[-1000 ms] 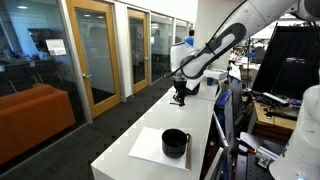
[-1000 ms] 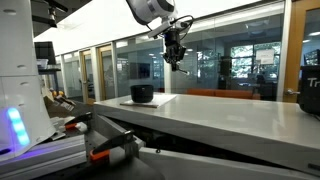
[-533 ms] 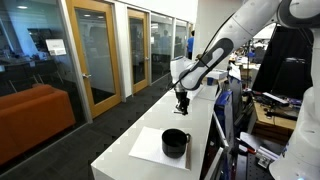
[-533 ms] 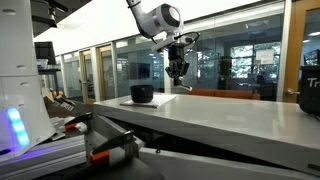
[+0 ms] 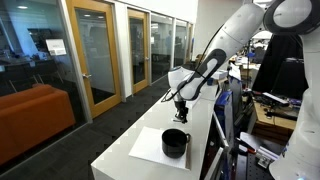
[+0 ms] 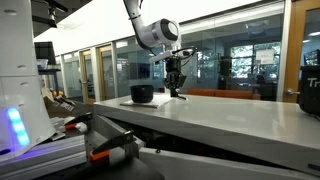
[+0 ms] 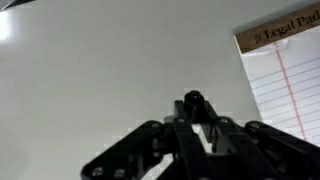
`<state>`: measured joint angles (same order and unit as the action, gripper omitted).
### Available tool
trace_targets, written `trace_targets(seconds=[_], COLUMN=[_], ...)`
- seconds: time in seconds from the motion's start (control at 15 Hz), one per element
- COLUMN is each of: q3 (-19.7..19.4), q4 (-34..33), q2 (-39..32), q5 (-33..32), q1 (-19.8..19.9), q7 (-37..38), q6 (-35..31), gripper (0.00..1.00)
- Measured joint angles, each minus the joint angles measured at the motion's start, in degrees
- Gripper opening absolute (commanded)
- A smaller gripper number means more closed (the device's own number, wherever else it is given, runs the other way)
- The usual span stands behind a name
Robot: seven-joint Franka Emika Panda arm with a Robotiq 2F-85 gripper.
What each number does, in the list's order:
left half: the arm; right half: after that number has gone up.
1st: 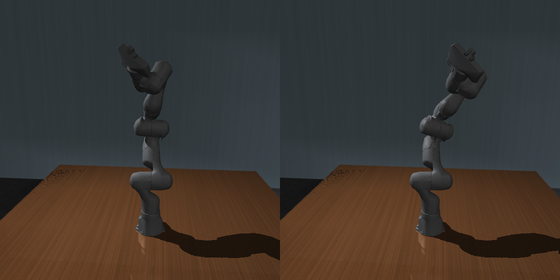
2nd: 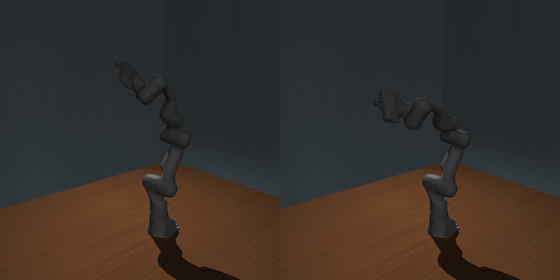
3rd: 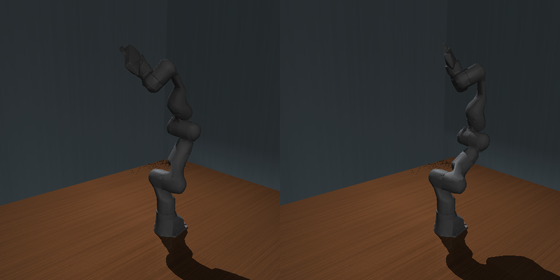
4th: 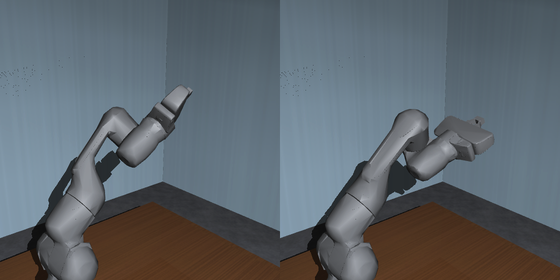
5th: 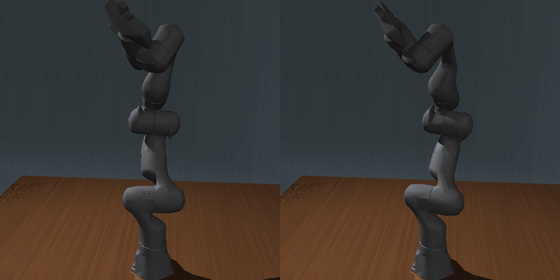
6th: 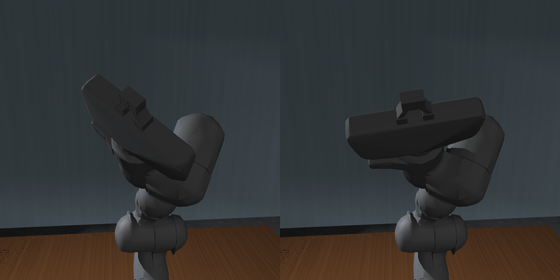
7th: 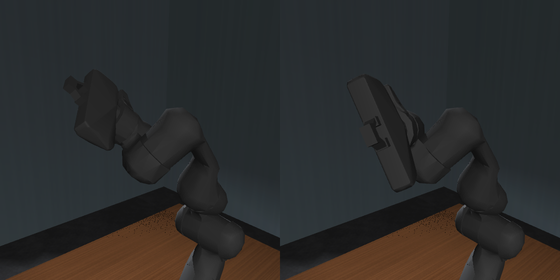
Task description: Remove the marker from the pot and put it on the table
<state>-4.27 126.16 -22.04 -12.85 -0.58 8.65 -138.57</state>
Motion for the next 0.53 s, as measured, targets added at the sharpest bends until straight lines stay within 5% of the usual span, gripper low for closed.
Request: trace_targets(seconds=[0.33, 0.4, 0.53], q3=[0.0, 0.01, 0.01], q4=[-0.03, -0.06, -0.15], q2=[-1.54, -1.61, -1.7], q5=[0.0, 0.0, 0.0], q1=[-0.52, -0.77, -1.18], q7=[0.0, 0.0, 0.0], q6=[-1.11, -1.15, -1.18], gripper=[0.08, 0.44, 0.49])
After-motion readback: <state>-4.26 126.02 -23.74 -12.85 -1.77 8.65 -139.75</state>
